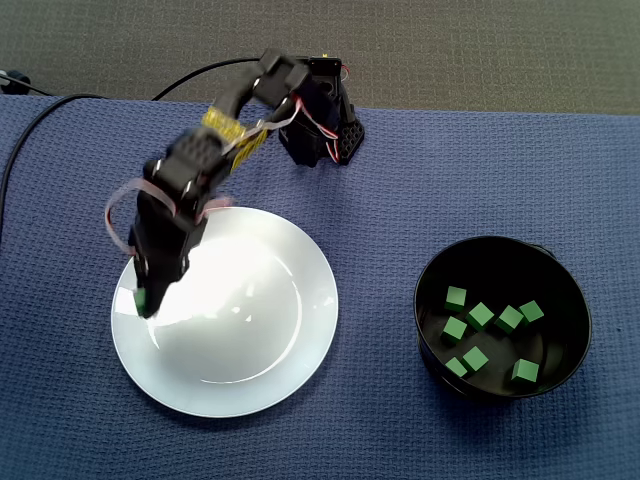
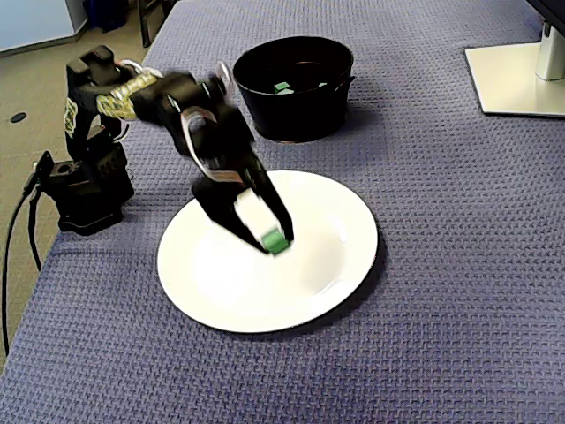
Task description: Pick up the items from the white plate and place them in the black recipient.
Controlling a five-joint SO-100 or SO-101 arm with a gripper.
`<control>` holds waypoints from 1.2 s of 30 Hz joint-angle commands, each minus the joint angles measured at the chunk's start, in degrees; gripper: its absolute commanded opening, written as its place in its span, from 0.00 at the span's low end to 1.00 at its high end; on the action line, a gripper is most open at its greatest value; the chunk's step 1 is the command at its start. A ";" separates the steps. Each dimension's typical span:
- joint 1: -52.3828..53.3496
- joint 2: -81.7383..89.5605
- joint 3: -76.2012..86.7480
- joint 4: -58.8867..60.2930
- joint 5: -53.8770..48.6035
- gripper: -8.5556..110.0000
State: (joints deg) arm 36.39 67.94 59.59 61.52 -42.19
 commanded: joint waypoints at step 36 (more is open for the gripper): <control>-73.65 12.92 29.62 -18.37 -2.02 0.10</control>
State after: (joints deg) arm -36.04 81.30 88.86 45.00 -43.95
